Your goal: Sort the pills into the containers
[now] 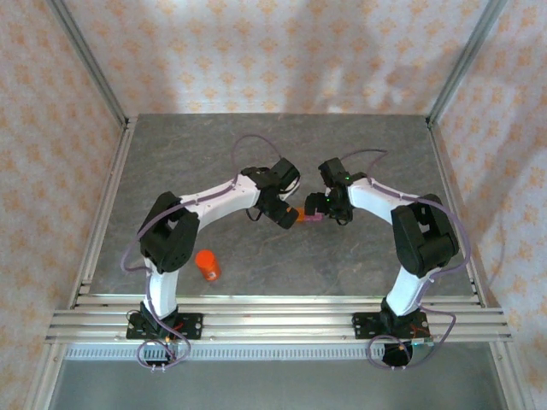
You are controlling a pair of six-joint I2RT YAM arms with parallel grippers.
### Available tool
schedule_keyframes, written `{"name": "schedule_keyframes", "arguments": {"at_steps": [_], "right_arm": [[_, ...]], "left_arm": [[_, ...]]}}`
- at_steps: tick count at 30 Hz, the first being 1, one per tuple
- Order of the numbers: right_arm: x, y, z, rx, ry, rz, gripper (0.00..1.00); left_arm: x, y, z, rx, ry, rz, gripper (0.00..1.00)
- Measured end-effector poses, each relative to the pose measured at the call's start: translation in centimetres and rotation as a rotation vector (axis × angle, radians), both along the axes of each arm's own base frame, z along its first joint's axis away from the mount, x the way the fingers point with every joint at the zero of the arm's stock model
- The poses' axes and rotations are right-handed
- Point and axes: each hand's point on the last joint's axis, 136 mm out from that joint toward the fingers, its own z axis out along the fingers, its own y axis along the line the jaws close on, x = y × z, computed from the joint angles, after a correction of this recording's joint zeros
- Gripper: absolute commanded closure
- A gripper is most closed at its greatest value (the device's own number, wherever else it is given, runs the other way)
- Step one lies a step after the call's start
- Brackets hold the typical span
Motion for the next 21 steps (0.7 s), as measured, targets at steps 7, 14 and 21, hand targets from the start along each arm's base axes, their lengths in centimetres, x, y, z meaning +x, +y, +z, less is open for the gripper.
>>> {"name": "schedule_keyframes", "arguments": {"at_steps": [7, 14, 21], "right_arm": [[0.0, 0.2, -0.2, 0.013, -0.002, 0.001, 0.1], [0.0, 0.3, -0.3, 0.024, -0.006, 0.001, 0.1], [0.1, 0.5, -0.5, 0.034, -0.009, -0.003, 0.1]], "left_arm": [[0.3, 0.1, -1.5, 0.036, 0.016, -0.007, 0.0], [1.8, -0.6, -1.2, 0.041, -0.017, -0.005, 0.0], [4.3, -0.4, -0.4, 0.023, -0.047, 0.031, 0.0]]}}
